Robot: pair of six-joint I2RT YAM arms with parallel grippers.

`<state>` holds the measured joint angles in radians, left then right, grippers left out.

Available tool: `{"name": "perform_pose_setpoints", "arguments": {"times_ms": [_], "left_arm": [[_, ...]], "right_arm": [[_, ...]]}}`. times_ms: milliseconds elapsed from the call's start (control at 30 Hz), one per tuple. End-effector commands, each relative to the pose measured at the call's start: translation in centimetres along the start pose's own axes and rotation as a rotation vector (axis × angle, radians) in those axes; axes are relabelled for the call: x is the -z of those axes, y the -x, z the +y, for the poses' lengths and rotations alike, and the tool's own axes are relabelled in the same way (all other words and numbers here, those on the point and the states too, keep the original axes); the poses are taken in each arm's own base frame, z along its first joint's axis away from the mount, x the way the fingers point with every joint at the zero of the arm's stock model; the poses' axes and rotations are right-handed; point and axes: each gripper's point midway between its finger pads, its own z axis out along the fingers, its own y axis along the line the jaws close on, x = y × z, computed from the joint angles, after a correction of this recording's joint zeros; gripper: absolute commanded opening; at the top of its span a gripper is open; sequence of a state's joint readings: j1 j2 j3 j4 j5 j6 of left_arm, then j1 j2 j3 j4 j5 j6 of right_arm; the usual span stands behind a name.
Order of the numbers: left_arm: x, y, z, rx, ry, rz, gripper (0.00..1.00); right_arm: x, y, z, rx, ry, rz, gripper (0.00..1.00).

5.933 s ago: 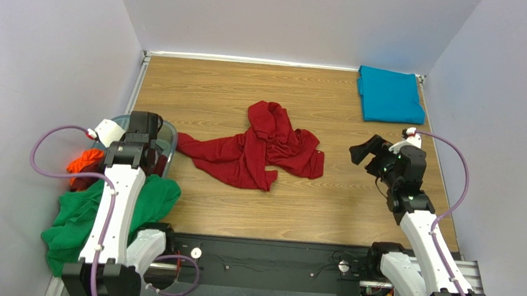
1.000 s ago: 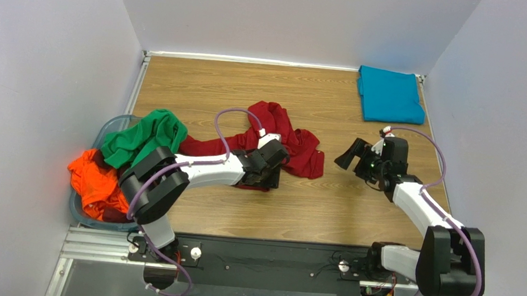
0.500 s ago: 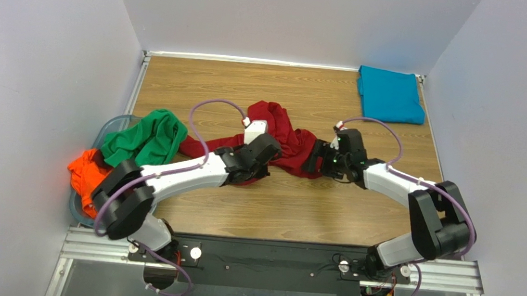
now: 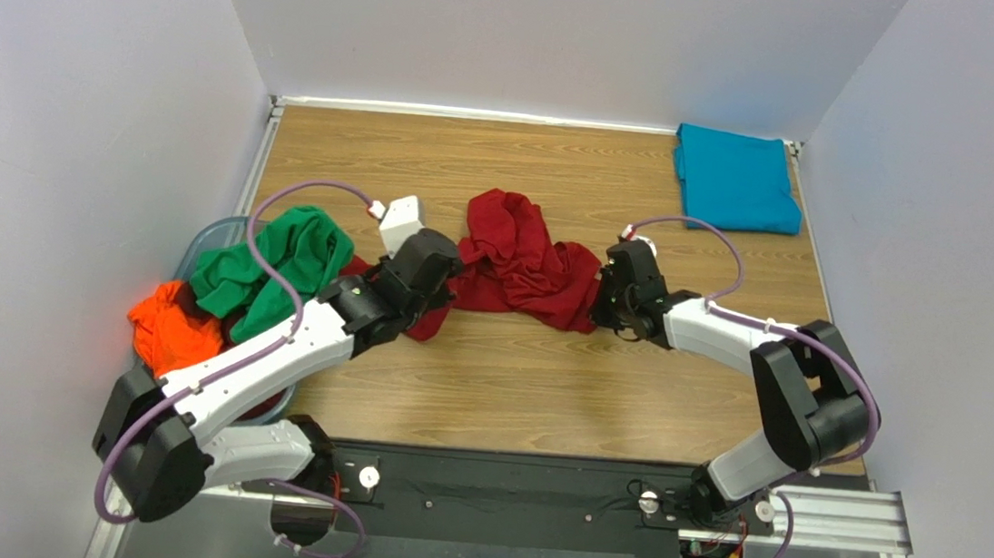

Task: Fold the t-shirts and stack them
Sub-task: Flatten the tshirt out

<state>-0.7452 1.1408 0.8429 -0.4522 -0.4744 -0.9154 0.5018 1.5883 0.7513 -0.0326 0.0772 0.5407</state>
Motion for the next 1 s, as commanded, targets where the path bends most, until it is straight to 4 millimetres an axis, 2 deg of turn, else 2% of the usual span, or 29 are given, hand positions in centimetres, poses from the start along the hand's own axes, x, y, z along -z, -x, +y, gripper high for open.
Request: {"name": "perform_pose_setpoints", "arguments": {"times_ms": [0,100,167,200,300,333,400,433,467,500,567,600,633,700,733,800,833,900,933,967], "left_arm": [[1.3,5.2,1.1,0.079,0.030,-0.149,0.00],[3.0,9.5,2.0,0.121,0.059,-0.272,0.00],[5.1,13.0,1.9,0.168,0.058,-0.356,0.00],[6.6,15.4,1.8,0.182,0.060,-0.420,0.00],[9.7,19.3,1.9,0.224,0.059,-0.531,0.00],[11.8,21.3,1.3,0.252,0.030,-0.583,0.00],[14.0,23.3,1.1,0.289,0.008,-0.641,0.00],[15.9,25.1,0.6,0.301,-0.030,-0.693,0.00],[17.4,26.0,0.5,0.314,-0.062,-0.726,0.00],[19.2,27.2,0.3,0.329,-0.092,-0.764,0.00],[21.8,28.6,0.6,0.353,-0.123,-0.820,0.00],[22.7,29.1,0.9,0.371,-0.123,-0.841,0.00],[24.6,29.8,1.4,0.391,-0.141,-0.874,0.00],[26.4,30.4,1.8,0.406,-0.161,-0.913,0.00],[28.0,30.9,2.0,0.420,-0.192,-0.944,0.00],[29.5,31.4,2.0,0.410,-0.226,-0.961,0.00],[30.9,31.8,2.1,0.422,-0.254,-0.980,0.00],[32.3,32.0,1.6,0.411,-0.311,-0.987,0.00],[33.6,32.3,1.7,0.418,-0.345,-1.006,0.00],[34.2,32.3,1.4,0.416,-0.375,-1.006,0.00]], "right_arm": [[1.8,3.4,-2.4,0.013,-0.182,-0.122,0.11],[4.3,6.6,-3.8,0.022,-0.296,-0.223,0.08],[6.7,9.1,-3.8,0.016,-0.322,-0.308,0.08],[8.1,10.8,-4.0,0.017,-0.357,-0.358,0.07],[12.3,14.3,-4.3,-0.003,-0.394,-0.487,0.07],[14.9,16.2,-3.8,-0.032,-0.378,-0.563,0.07],[17.9,18.3,-3.8,-0.045,-0.390,-0.645,0.07],[19.3,19.2,-3.7,-0.051,-0.387,-0.679,0.08],[22.2,20.9,-3.2,-0.071,-0.362,-0.749,0.08],[23.9,21.6,-3.4,-0.064,-0.378,-0.783,0.07],[27.8,23.4,-3.1,-0.085,-0.366,-0.867,0.08],[30.2,23.9,-3.8,-0.101,-0.393,-0.916,0.07],[31.8,24.3,-4.0,-0.113,-0.402,-0.948,0.07],[36.1,25.2,-4.4,-0.133,-0.403,-1.026,0.07],[37.3,25.3,-4.5,-0.131,-0.398,-1.045,0.08],[40.3,25.9,-4.5,-0.141,-0.379,-1.098,0.08],[41.9,25.9,-4.7,-0.137,-0.375,-1.123,0.08],[44.1,26.0,-4.9,-0.146,-0.366,-1.161,0.08],[46.4,26.1,-5.2,-0.165,-0.354,-1.201,0.08],[47.3,26.1,-5.3,-0.171,-0.351,-1.217,0.08]]}}
